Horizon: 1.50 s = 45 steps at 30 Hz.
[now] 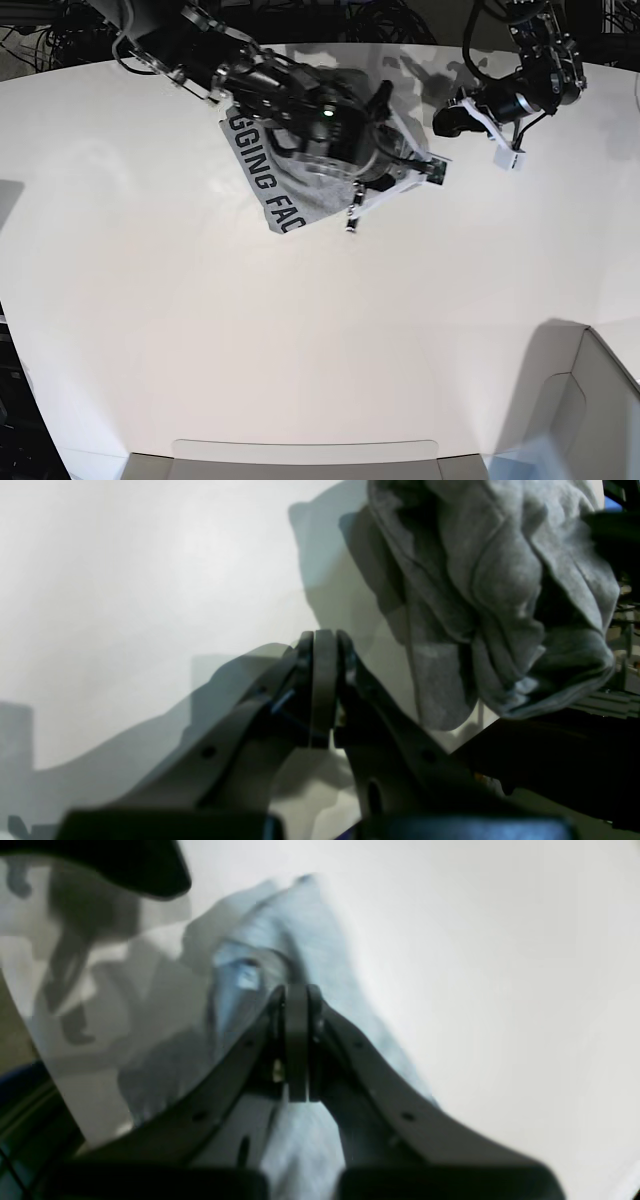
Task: Fold the T-shirt properly
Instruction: 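Release with the right gripper and grasp the bundle edge with the left gripper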
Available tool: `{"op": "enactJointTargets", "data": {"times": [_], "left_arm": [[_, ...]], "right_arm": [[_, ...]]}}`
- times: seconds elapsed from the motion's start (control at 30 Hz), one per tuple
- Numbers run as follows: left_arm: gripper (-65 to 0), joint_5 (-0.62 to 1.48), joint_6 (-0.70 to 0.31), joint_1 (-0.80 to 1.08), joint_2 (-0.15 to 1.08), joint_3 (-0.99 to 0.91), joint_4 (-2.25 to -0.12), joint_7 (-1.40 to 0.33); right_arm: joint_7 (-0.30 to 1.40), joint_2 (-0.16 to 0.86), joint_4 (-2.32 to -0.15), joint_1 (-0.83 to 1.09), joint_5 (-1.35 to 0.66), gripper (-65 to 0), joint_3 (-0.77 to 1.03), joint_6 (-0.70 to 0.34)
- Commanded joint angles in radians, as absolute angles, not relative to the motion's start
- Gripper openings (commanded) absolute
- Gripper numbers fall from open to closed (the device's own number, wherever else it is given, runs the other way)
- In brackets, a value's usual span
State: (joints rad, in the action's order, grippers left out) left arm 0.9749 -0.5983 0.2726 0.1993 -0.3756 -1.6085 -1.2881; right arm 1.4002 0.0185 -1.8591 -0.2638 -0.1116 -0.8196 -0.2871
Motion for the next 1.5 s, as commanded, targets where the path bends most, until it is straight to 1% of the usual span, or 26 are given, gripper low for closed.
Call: {"op": "enactJointTargets", "data": {"times": [0.0, 0.07, 0.13, 0.23, 0.3, 0.33, 0.53, 0.63, 0.8, 0.9, 1.03, 1.1, 1.17, 1.2, 1.3, 1.47], "left_arm": [[-65.0, 0.995, -0.601, 0.269, 0.209, -0.378, -1.624, -1.282], [-65.0, 0.995, -0.601, 0.269, 0.209, -0.378, -1.624, -1.282], [-65.0, 0.995, -0.601, 0.269, 0.208, -0.378, -1.624, -1.282], [-65.0, 0.995, -0.601, 0.269, 0.208, -0.378, -1.624, -1.282], [-65.0, 0.995, -0.601, 0.269, 0.208, -0.378, -1.624, -1.282], [-65.0, 0.995, -0.601, 0.269, 0.208, -0.378, -1.624, -1.282], [-65.0, 0.995, -0.601, 0.254, 0.205, -0.378, -1.624, -1.282], [-65.0, 0.995, -0.601, 0.24, 0.203, -0.378, -1.623, -1.282], [-65.0, 0.995, -0.601, 0.239, 0.206, -0.378, -1.623, -1.282], [-65.0, 0.995, -0.601, 0.239, 0.206, -0.378, -1.623, -1.282], [-65.0, 0.995, -0.601, 0.237, 0.209, -0.346, -1.626, -1.283], [-65.0, 0.995, -0.605, 0.237, 0.229, -0.285, -1.644, -1.283], [-65.0, 0.995, -0.605, 0.236, 0.263, -0.216, -1.681, -1.271], [-65.0, 0.995, -0.605, 0.234, 0.28, -0.177, -1.712, -1.267], [-65.0, 0.995, -0.602, 0.216, 0.331, -0.094, -1.796, -1.231], [-65.0, 0.995, -0.602, 0.202, 0.372, -0.038, -1.853, -1.219]], "right_arm": [[1.396, 0.019, -1.896, -0.277, -0.113, -65.0, -0.811, -0.292], [1.396, 0.05, -1.929, -0.265, -0.113, -65.0, -0.794, -0.32], [1.396, 0.113, -1.948, -0.225, -0.113, -65.0, -0.76, -0.358], [1.396, 0.166, -1.949, -0.176, -0.113, -65.0, -0.723, -0.387], [1.396, 0.209, -1.946, -0.159, -0.113, -65.0, -0.723, -0.414], [1.396, 0.22, -1.946, -0.154, -0.113, -65.0, -0.733, -0.443], [1.396, 0.222, -1.945, -0.154, -0.11, -65.0, -0.868, -0.684], [1.396, 0.2, -1.945, -0.162, -0.107, -65.0, -0.944, -0.698], [1.396, 0.137, -1.951, -0.193, -0.105, -65.0, -0.946, -0.698], [1.396, 0.094, -1.951, -0.206, -0.104, -65.0, -0.835, -0.698], [1.396, 0.042, -1.948, -0.229, -0.09, -65.0, -0.526, -0.698], [1.396, 0.042, -1.943, -0.248, -0.05, -65.0, -0.384, -0.698], [1.396, 0.048, -1.942, -0.255, -0.002, -65.0, -0.302, -0.698], [1.396, 0.067, -1.937, -0.259, 0.028, -65.0, -0.265, -0.698], [1.396, 0.13, -1.89, -0.259, 0.085, -65.0, -0.243, -0.698], [1.396, 0.234, -1.839, -0.208, 0.094, -65.0, -0.242, -0.698]]}}
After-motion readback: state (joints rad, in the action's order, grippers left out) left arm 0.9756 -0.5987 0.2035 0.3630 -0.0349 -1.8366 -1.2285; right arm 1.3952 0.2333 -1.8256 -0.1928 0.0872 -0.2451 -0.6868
